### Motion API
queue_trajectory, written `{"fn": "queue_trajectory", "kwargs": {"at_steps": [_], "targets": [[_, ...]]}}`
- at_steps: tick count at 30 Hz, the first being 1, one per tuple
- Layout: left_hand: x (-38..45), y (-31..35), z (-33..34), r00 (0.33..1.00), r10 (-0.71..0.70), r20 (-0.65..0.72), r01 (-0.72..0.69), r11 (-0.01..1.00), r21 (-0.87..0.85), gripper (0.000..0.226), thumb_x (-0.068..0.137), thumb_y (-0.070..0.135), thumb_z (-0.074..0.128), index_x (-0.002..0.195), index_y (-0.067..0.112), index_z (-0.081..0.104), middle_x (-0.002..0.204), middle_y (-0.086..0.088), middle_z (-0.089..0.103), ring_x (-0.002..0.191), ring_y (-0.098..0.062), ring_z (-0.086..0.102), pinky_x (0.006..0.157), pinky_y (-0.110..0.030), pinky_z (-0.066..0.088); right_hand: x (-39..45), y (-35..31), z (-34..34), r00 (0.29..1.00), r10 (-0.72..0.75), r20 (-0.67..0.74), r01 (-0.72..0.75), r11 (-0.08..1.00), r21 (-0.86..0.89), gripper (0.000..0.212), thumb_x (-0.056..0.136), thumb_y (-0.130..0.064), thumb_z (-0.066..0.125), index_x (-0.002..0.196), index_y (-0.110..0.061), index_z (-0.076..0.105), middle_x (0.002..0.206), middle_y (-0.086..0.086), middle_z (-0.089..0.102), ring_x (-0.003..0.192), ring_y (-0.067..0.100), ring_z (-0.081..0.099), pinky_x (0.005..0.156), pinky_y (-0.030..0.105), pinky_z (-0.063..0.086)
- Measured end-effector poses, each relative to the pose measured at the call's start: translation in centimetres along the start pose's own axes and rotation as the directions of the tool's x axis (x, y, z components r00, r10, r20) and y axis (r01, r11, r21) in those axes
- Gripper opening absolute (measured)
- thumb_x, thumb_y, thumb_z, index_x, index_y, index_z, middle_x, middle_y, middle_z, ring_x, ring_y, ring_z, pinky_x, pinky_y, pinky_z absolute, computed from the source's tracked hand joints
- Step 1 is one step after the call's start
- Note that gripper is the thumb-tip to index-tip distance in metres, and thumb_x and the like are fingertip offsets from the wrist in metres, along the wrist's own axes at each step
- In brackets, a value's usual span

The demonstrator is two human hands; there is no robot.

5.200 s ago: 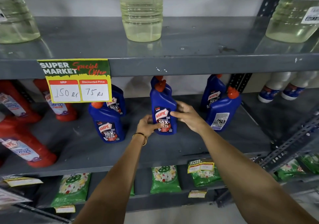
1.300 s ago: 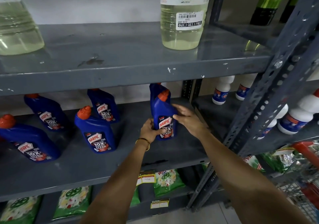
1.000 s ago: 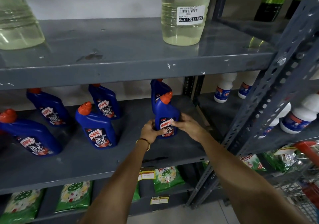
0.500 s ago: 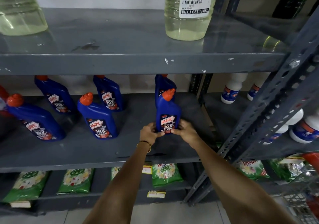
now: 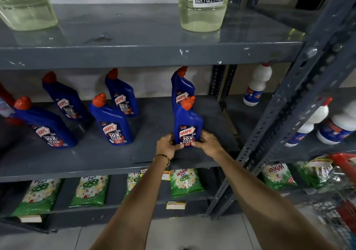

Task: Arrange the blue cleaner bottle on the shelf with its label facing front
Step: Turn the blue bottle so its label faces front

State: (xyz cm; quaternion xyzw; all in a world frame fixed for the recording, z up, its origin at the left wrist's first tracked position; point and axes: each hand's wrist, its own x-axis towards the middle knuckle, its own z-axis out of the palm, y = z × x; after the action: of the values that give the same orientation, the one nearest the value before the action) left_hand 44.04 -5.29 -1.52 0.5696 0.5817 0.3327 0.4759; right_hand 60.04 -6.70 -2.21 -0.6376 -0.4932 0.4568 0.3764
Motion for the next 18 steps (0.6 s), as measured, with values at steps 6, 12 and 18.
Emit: {"fn": "queue_trajectory", "kwargs": {"at_steps": [6, 12, 18], "targets": [[-2.6, -0.8, -0.6, 1.000, 0.010, 0.023, -0.011, 0.998, 0.060, 0.053, 0.066, 0.002, 0.077, 0.115, -0.001, 0.058, 0.113, -0.021, 0.067, 0.100, -0.028, 0.063, 0.084, -0.028, 0.048, -3.1, 0.6, 0.7, 1.000, -0.008, -0.004, 0.007, 1.000, -0.012, 0.049, 0.075, 0.003, 0.069, 0.120, -0.002, 0.052, 0.124, 0.017, 0.061, 0.110, 0.022, 0.057, 0.094, 0.032, 0.045], [-3.5, -1.1, -0.5, 0.999, 0.039, 0.022, -0.042, 0.988, 0.150, 0.052, 0.068, 0.008, 0.077, 0.116, 0.002, 0.058, 0.110, -0.020, 0.069, 0.100, -0.030, 0.065, 0.092, -0.041, 0.052, -4.3, 0.8, 1.3, 0.998, -0.032, -0.054, 0.031, 0.999, -0.012, 0.048, 0.075, 0.007, 0.067, 0.120, 0.004, 0.050, 0.124, 0.025, 0.059, 0.116, 0.036, 0.056, 0.102, 0.047, 0.044], [-3.3, -1.4, -0.5, 1.000, 0.016, 0.021, -0.019, 0.991, 0.129, 0.055, 0.067, 0.006, 0.077, 0.117, 0.001, 0.056, 0.112, -0.022, 0.068, 0.101, -0.033, 0.064, 0.094, -0.048, 0.050, -4.5, 0.9, 1.4, 0.997, -0.033, -0.066, 0.032, 0.999, -0.025, 0.047, 0.077, 0.005, 0.066, 0.121, 0.004, 0.049, 0.125, 0.026, 0.058, 0.118, 0.036, 0.055, 0.104, 0.050, 0.041]]}}
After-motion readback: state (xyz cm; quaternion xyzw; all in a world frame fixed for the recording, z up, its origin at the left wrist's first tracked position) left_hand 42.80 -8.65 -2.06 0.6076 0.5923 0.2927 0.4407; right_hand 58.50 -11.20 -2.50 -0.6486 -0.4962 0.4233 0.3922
